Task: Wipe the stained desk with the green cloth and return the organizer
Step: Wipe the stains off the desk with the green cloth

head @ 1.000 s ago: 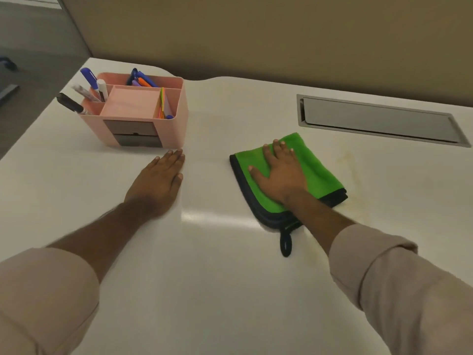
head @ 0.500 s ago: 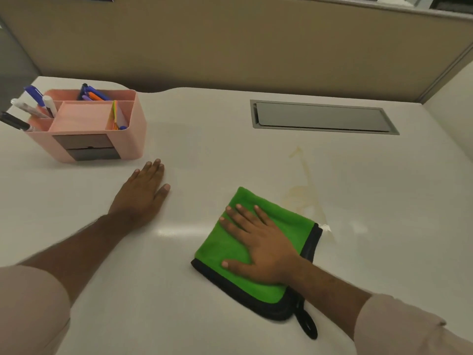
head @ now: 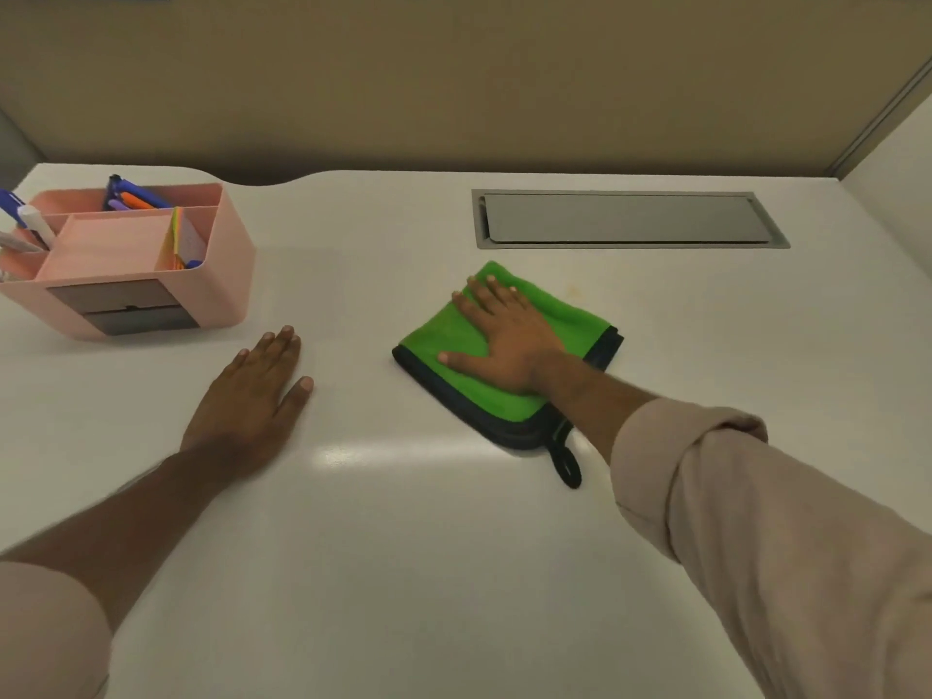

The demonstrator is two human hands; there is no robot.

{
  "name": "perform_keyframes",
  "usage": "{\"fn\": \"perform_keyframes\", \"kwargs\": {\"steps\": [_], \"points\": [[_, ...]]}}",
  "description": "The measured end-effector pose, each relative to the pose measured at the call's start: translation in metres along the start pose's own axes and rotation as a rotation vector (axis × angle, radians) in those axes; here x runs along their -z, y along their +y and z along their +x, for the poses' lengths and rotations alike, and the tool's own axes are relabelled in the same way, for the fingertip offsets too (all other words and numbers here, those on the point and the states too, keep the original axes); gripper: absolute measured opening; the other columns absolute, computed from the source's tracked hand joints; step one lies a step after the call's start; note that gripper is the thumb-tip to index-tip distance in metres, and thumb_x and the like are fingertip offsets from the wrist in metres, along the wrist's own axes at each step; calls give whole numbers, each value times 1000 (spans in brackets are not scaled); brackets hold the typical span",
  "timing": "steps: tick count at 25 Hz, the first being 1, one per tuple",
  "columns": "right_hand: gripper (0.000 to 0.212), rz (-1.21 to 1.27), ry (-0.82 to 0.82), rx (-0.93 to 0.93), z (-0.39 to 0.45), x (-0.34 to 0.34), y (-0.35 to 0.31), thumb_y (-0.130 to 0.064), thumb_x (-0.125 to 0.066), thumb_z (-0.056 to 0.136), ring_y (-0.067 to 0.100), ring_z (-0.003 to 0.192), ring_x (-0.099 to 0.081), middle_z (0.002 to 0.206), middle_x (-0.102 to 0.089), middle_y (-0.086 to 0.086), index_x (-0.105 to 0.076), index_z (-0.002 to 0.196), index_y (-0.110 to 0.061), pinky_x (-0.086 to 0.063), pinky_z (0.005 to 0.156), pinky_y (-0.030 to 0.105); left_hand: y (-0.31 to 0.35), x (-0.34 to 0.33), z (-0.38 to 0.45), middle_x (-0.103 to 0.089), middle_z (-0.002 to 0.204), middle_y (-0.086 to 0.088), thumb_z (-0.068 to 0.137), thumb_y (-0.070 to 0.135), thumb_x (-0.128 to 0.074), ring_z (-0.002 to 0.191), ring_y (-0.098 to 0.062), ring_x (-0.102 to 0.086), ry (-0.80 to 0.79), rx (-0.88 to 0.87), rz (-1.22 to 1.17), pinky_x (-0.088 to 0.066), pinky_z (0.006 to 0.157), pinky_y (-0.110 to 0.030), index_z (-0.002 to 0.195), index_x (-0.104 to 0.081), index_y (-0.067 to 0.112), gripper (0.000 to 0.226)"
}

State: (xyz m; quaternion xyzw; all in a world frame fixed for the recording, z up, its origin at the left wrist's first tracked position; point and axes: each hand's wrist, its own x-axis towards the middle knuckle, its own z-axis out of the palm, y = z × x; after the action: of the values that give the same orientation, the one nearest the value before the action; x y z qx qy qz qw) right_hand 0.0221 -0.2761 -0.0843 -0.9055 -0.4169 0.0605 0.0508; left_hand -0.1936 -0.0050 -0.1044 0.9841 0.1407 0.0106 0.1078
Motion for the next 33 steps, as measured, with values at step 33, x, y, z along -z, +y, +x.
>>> {"fn": "perform_keyframes", "kwargs": {"steps": [33], "points": [[94,-56,86,-544,-213,-15,35,-90,-15,77,28,152,2,165,-3,10,-7,155,-37,-2,123,48,4,1,0,-11,164,-5,101,43,-23,151,-19,-9,-3,-31,29,-6,122,-37,154,-14,11,62]]}}
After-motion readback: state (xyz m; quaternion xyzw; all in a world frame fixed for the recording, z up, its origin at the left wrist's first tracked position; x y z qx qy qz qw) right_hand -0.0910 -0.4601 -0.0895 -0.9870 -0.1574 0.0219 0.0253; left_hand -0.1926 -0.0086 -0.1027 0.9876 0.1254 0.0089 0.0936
